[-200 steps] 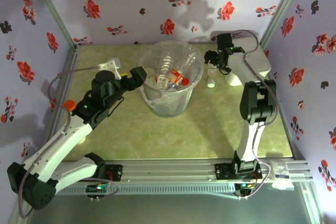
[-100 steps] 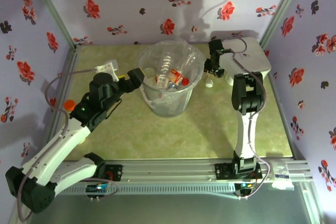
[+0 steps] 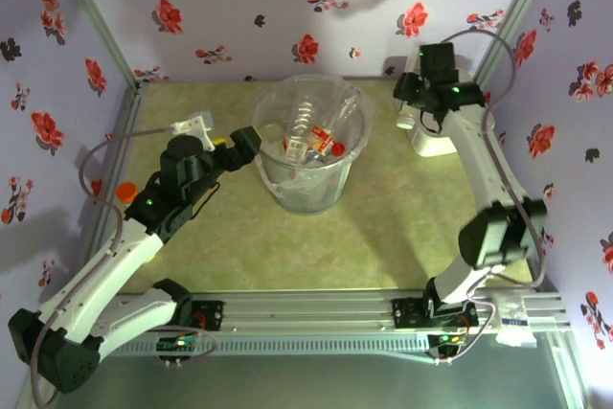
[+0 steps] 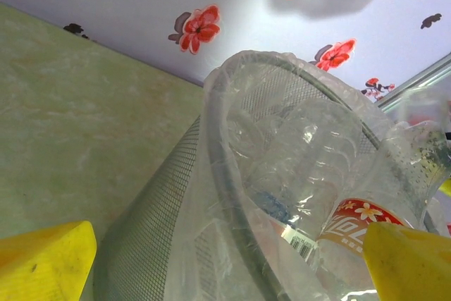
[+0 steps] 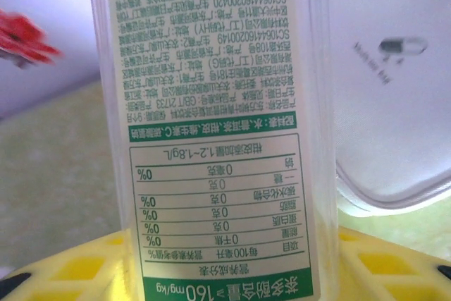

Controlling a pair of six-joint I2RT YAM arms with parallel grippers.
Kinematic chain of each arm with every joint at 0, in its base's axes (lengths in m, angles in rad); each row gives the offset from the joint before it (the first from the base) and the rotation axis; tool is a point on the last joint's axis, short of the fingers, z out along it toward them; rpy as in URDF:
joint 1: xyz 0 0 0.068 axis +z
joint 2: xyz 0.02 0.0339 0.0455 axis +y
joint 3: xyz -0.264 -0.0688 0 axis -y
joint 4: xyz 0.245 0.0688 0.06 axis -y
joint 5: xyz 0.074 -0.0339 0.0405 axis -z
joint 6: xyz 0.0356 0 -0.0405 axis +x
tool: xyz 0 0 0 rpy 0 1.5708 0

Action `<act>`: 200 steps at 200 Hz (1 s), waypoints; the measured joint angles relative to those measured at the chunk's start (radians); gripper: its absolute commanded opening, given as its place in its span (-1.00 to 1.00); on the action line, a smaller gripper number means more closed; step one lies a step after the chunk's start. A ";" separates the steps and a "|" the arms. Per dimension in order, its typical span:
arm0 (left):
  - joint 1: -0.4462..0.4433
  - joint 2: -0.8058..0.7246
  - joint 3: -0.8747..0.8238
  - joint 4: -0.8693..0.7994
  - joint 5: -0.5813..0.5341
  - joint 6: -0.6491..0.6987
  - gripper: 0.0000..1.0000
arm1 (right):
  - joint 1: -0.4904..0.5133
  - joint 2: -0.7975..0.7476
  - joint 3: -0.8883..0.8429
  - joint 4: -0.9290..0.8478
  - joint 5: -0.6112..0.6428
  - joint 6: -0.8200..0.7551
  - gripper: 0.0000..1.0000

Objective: Put the plastic bottles in the bin

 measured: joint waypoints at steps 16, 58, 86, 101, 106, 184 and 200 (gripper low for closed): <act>0.003 0.006 0.000 0.002 0.000 0.000 0.96 | 0.000 -0.109 -0.003 -0.010 0.001 0.002 -0.15; 0.005 0.030 0.000 0.004 0.000 0.000 0.94 | 0.054 -0.259 0.025 -0.019 -0.048 0.040 -0.16; 0.013 0.051 0.021 -0.005 0.000 0.001 0.93 | 0.239 -0.227 0.070 -0.015 -0.060 0.055 -0.16; 0.016 0.063 0.050 -0.014 0.000 0.004 0.93 | 0.360 -0.177 0.091 -0.006 -0.063 0.059 -0.15; 0.017 0.066 0.060 -0.017 0.000 0.005 0.93 | 0.394 -0.156 0.101 -0.002 -0.065 0.061 -0.15; 0.075 0.148 0.241 -0.079 -0.012 0.077 0.93 | 0.581 0.111 0.165 0.058 -0.095 0.097 -0.05; 0.081 0.177 0.257 -0.080 -0.011 0.091 0.93 | 0.588 0.132 0.168 0.065 -0.097 0.104 0.12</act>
